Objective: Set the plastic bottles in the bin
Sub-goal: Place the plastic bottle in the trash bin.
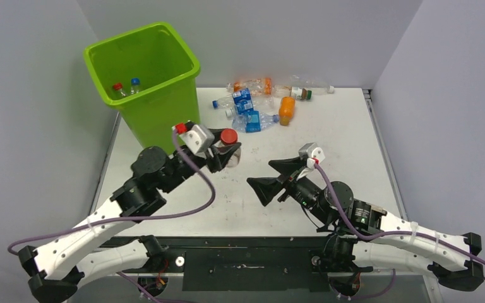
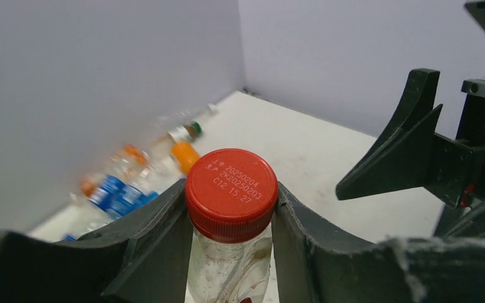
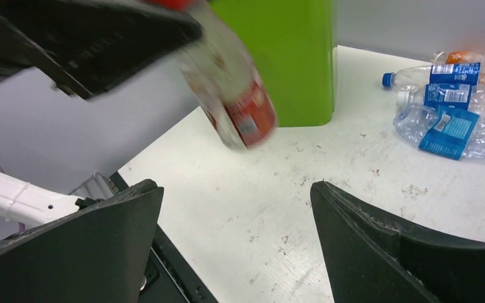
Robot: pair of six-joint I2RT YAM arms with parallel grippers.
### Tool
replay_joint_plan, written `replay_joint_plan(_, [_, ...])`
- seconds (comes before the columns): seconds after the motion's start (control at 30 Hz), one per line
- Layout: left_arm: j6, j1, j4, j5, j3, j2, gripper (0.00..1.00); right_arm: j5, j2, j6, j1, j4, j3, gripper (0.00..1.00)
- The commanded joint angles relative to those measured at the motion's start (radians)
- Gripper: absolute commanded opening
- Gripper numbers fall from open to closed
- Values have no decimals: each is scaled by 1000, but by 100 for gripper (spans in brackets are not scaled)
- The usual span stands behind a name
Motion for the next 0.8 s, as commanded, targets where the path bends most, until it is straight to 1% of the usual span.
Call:
replay_joint_plan(0.0, [358, -2, 92, -50, 5, -110, 0, 2, -34, 34, 3, -134, 4, 90])
replay_joint_plan(0.07, [429, -2, 118, -63, 6, -124, 0, 72, -72, 37, 4, -111, -36, 90])
replay_joint_plan(0.13, [496, -1, 123, -154, 52, -99, 0, 165, -101, 50, 3, -105, -70, 90])
replay_joint_plan(0.2, [561, 18, 111, -266, 148, -48, 0, 233, -122, 65, 2, -101, -98, 90])
replay_joint_plan(0.27, [579, 82, 98, -339, 253, 18, 0, 273, -135, 74, 2, -101, -119, 90])
replay_joint_plan(0.33, [514, 195, 84, -381, 360, 87, 0, 317, -137, 91, 2, -102, -134, 90])
replay_joint_plan(0.4, [407, 326, 70, -402, 456, 147, 0, 362, -135, 110, 1, -108, -146, 90])
replay_joint_plan(0.47, [303, 464, 84, -399, 507, 197, 0, 395, -134, 128, 1, -127, -149, 90])
replay_joint_plan(0.5, [264, 506, 107, -397, 520, 212, 0, 407, -132, 134, 1, -142, -146, 90])
replay_joint_plan(0.6, [205, 586, 172, -412, 559, 274, 0, 449, -128, 145, 0, -175, -137, 90])
replay_joint_plan(0.67, [194, 616, 194, -428, 582, 325, 0, 446, -133, 145, -1, -174, -140, 90])
replay_joint_plan(0.77, [171, 652, 217, -414, 622, 400, 0, 425, -145, 148, -1, -161, -149, 90])
